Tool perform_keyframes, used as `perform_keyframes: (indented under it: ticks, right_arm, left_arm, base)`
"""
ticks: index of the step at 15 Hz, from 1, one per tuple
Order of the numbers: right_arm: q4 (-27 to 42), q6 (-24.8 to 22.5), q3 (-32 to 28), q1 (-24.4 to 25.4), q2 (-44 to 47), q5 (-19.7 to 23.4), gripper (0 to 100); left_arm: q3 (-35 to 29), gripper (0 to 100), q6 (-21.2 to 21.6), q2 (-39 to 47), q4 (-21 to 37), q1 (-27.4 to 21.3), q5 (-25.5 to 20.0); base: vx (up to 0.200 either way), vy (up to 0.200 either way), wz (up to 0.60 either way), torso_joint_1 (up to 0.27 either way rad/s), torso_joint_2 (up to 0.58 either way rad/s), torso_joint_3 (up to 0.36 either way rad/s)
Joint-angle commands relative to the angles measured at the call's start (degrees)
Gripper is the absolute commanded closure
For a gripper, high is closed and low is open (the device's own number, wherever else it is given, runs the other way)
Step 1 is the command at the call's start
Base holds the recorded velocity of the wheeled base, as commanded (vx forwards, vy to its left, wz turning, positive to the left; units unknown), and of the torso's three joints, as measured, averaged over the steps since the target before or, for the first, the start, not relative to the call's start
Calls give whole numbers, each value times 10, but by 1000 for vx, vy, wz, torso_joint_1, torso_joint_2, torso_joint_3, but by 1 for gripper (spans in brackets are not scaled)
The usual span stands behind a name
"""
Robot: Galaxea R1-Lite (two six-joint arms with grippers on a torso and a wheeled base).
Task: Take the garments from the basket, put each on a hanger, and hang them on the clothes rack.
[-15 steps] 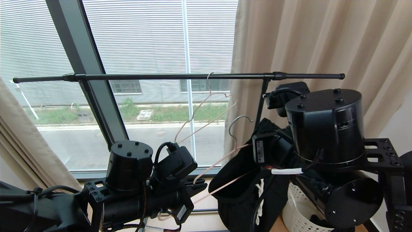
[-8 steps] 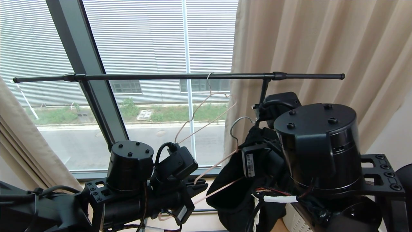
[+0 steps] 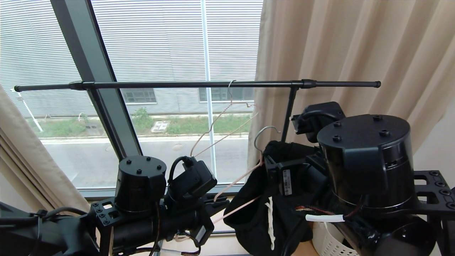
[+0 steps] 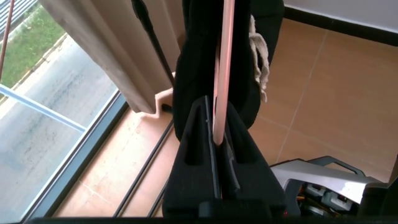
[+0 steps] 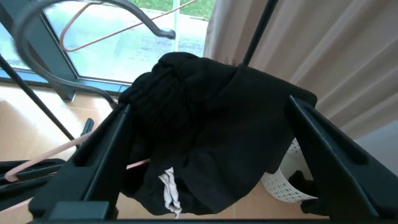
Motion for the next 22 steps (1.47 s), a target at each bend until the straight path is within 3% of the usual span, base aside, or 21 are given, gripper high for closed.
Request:
perform_keyframes:
  ticks: [1, 5, 17, 19, 21, 22]
  right_arm:
    - [0, -1, 5, -13, -13, 0, 0]
    - [0, -10, 14, -14, -25, 4, 0]
    - [4, -52, 49, -10, -91, 111, 0]
    - [8, -150, 85, -44, -180, 191, 0]
    - [50, -244, 90, -122, -218, 322, 0]
    - [69, -272, 83, -147, -220, 357, 0]
  left_arm:
    - [10, 100, 0, -1, -11, 0, -1]
    - [10, 100, 0, -2, -13, 2, -1]
    - [33, 100, 0, -15, -32, 5, -2]
    - [54, 100, 3, -28, -35, 19, -4]
    - [71, 100, 4, -43, -36, 29, -13]
    - [76, 100, 4, -48, -36, 30, -17]
  base:
    - [0, 0, 0, 0, 0, 0]
    - [0, 0, 0, 0, 0, 0]
    - [0, 0, 0, 0, 0, 0]
    - [0, 0, 0, 0, 0, 0]
    - [0, 0, 0, 0, 0, 0]
    - [0, 0, 0, 0, 0, 0]
